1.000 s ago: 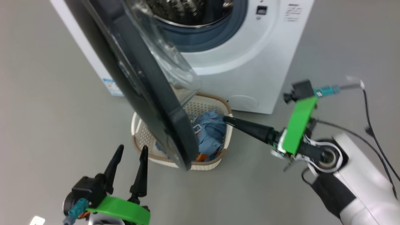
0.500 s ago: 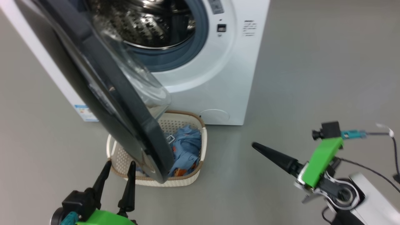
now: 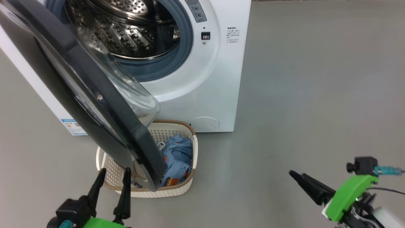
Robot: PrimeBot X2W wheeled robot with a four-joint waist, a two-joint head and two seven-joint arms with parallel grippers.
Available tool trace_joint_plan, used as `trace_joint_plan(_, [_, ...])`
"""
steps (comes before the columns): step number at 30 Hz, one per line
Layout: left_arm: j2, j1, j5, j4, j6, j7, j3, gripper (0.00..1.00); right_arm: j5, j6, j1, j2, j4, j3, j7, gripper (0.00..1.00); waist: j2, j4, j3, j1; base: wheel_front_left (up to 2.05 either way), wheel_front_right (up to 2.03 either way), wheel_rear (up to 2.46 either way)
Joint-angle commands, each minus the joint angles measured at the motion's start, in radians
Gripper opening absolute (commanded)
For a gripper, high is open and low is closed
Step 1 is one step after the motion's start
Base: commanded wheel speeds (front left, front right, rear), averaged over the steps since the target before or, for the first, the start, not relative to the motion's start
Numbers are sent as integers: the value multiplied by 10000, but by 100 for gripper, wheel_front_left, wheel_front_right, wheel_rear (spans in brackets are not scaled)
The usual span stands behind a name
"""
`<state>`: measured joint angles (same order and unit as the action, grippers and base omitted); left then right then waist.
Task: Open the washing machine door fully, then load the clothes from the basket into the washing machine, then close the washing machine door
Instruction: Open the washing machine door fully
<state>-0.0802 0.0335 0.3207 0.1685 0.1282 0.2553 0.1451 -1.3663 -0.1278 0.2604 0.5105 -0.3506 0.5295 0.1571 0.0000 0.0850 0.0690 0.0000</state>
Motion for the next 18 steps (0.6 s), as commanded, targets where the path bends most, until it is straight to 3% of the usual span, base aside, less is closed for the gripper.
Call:
trace_joint_plan(1, [-153,12,-64,-281,24,65,-397,100,195,-29,-175,295,92,226,-375,100,0,-18,-12,0,0,0,0])
trace_joint_plan(13, [-28,-145,-112,-243,24,65,-600,100,1807,-29,-185,921,-998,1832,-3948,100,0,-12,-151,0,0,0,0])
trace_joint_plan(15, [-13,-142,-117,-249,24,65,-623,100,2246,-29,-102,927,-1149,1719,-4148,100,0,-14,-139,0,0,0,0])
trace_joint_plan(18, [6,-121,-132,-280,25,65,-711,100,3317,-29,-90,674,-969,395,-4181,100,0,-60,-87,0,0,0,0])
